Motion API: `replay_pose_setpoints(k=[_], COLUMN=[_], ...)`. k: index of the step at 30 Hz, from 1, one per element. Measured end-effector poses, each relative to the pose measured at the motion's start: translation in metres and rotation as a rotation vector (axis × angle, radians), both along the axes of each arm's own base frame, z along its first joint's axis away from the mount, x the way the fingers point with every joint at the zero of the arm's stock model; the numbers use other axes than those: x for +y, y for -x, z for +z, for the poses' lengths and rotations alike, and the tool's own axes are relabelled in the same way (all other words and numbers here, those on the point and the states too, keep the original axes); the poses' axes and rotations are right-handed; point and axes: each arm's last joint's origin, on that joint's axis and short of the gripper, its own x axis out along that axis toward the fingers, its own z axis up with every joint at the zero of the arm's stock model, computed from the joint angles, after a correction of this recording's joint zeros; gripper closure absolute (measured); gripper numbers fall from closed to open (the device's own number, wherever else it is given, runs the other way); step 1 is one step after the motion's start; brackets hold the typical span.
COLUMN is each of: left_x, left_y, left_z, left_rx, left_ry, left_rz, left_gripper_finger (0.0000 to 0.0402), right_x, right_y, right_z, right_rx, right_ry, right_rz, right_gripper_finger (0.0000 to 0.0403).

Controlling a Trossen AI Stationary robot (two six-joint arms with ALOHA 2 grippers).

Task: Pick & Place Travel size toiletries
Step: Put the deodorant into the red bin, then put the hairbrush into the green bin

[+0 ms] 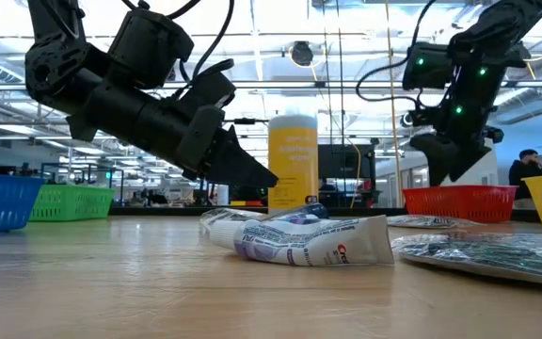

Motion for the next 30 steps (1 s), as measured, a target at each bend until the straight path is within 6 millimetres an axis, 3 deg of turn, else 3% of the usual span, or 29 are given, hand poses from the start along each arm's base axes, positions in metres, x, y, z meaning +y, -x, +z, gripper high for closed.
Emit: replay_pose_setpoints(k=[9, 16, 23, 30], left_x=[0.0, 0.0, 0.0, 0.0], left_y=[0.0, 0.0, 0.0, -0.001], left_z=[0.0, 0.0, 0.001, 0.001], left_rx=[-0.001, -0.004, -0.006, -0.015], left_ry=[0.0, 0.001, 0.004, 0.018], left_rz=[0.0, 0.0, 0.001, 0.006], left_gripper_finger=[0.0222, 0.0222, 0.0222, 0.0222], right_x=[0.018, 0.061, 0.118, 0.155], right_y=[0.007, -0.024, -0.055, -0.069], right_z=[0.033, 0.042, 0.005, -0.04], right_rx=[-0.24, -0.46, -0.565, -0.475], right_ry=[0.049, 0.032, 0.036, 0.035], right_rz=[0.12, 0.506, 0.837, 1.047], right_gripper_finger=[0.016, 0.0161, 0.0161, 0.0161])
